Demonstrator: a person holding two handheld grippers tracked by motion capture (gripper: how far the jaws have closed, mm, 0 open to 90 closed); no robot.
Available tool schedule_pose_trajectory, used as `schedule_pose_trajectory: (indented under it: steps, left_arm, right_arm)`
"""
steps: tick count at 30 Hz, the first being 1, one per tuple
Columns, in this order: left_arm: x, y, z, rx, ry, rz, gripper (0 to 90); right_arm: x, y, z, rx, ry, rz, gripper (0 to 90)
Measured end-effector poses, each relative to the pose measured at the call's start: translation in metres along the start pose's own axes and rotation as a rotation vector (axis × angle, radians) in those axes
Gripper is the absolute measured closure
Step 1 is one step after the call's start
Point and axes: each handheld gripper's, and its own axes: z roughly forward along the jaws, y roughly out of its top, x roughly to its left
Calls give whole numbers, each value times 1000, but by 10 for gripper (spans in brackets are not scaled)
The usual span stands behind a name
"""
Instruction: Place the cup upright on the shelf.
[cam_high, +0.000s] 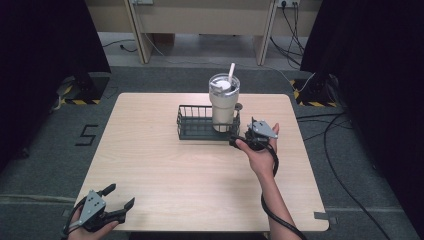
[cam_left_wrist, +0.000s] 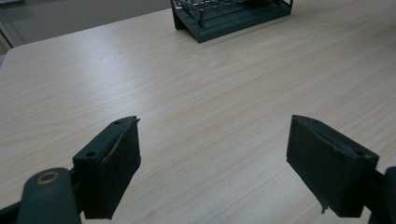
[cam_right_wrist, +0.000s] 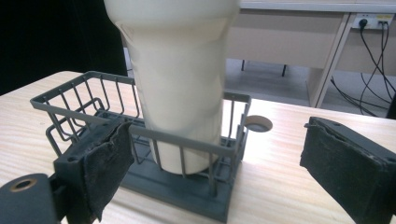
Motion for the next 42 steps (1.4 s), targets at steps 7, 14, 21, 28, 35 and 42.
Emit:
schedule_pose_trajectory:
  steps: [7, 14, 21, 28, 35, 42]
  left_arm:
    - [0, 0, -1, -4, 3, 1, 168]
    - [-1, 0, -1, -5, 5, -1, 168]
    - [-1, 0, -2, -1, 6, 1, 167]
    - [0, 0, -2, -1, 9, 1, 167]
    - [0, 0, -2, 0, 11, -2, 167]
    - [0, -1, -2, 1, 14, -3, 167]
  right_arm:
    - [-7, -9, -22, 11, -24, -5, 97]
    - [-15, -20, -40, 28, -42, -6, 101]
    - [-22, -35, -58, 46, -64, -1, 111]
    - [-31, -49, -75, 61, -82, 6, 120]
    - [-38, -64, -93, 73, -100, 6, 127]
    - [-44, -76, -109, 84, -123, 0, 131]
